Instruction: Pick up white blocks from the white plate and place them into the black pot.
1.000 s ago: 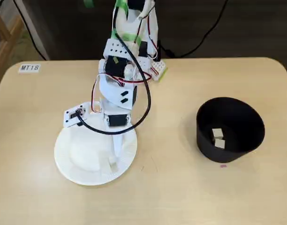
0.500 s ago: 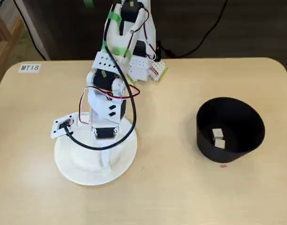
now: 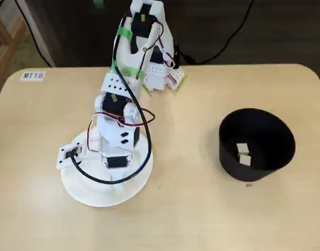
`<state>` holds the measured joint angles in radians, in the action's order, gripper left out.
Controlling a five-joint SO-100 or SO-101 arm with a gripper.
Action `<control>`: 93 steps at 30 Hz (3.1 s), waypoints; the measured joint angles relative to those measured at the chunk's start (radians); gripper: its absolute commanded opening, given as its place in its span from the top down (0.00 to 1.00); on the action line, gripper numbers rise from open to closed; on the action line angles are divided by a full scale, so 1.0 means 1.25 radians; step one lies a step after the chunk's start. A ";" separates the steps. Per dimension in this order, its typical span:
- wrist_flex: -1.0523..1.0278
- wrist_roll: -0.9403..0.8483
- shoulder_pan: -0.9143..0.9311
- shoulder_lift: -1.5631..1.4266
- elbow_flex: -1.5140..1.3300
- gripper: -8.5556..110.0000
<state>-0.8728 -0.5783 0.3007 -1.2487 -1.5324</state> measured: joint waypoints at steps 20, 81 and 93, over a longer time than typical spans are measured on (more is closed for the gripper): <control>0.020 0.253 -0.172 -0.474 0.000 0.95; -0.060 0.098 0.015 -0.882 -0.636 0.95; -0.007 -0.028 0.025 -0.715 -0.616 0.85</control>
<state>-0.8820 -0.6136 0.3313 -2.1430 -2.3025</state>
